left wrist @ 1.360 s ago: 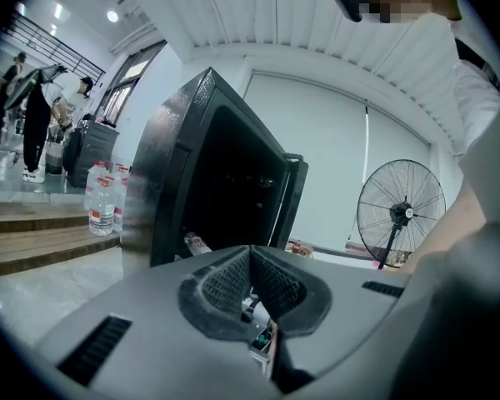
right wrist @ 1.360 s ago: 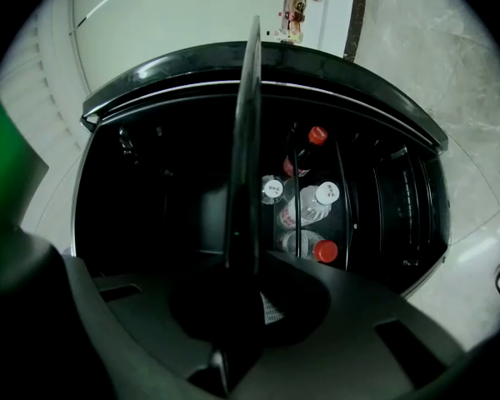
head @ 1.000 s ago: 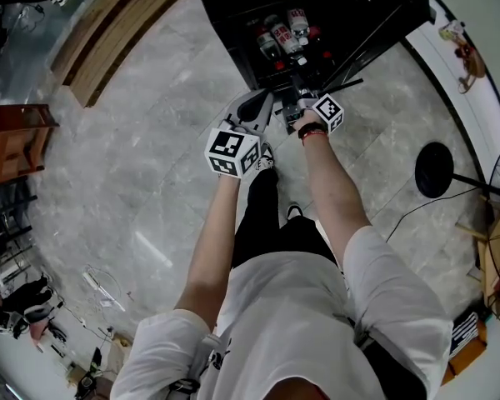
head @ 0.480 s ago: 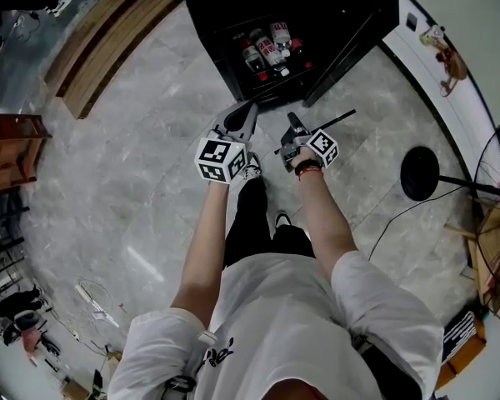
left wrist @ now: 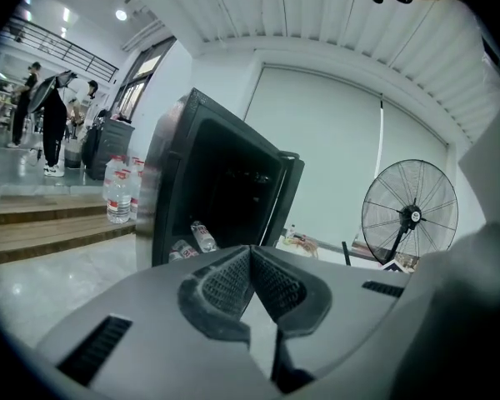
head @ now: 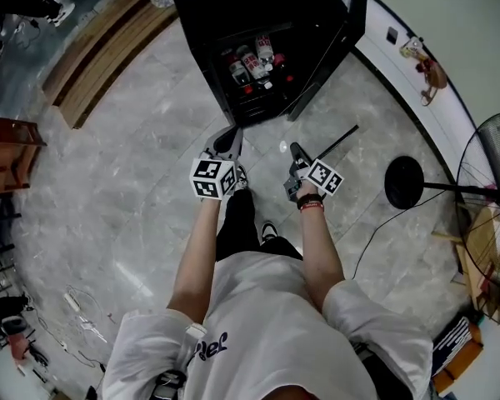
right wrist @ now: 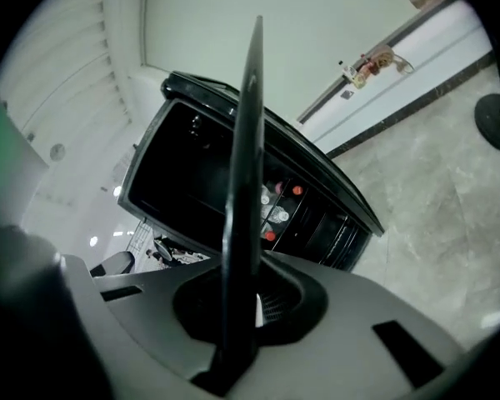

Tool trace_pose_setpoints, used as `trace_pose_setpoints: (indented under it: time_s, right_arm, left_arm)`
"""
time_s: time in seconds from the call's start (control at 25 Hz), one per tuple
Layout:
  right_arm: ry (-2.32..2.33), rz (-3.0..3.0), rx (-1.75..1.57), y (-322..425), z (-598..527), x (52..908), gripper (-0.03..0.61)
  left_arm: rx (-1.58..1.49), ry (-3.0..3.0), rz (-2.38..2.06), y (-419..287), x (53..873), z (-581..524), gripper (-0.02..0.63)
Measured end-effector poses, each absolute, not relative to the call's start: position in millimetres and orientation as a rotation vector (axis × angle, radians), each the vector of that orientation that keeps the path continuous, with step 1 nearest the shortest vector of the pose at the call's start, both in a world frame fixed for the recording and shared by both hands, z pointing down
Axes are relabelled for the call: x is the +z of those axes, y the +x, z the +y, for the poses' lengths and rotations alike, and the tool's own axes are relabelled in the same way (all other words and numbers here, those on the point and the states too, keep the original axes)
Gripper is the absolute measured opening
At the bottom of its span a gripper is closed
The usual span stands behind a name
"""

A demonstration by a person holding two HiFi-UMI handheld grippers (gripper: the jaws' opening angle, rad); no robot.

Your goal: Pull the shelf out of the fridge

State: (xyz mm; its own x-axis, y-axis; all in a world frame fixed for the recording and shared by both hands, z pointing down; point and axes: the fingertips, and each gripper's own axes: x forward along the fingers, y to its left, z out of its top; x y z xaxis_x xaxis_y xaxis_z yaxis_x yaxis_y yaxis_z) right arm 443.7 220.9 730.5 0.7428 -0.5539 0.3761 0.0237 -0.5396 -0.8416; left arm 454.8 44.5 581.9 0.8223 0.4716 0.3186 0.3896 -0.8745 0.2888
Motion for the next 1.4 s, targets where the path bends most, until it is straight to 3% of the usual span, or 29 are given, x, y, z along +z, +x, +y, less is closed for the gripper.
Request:
trace_pose_setpoints:
  time_s: [1.4]
  right_arm:
    - [-2.856, 0.846, -0.269, 360, 252, 434, 0.025]
  left_arm:
    - [0.139, 3.094, 0.499, 327, 396, 80, 0.017]
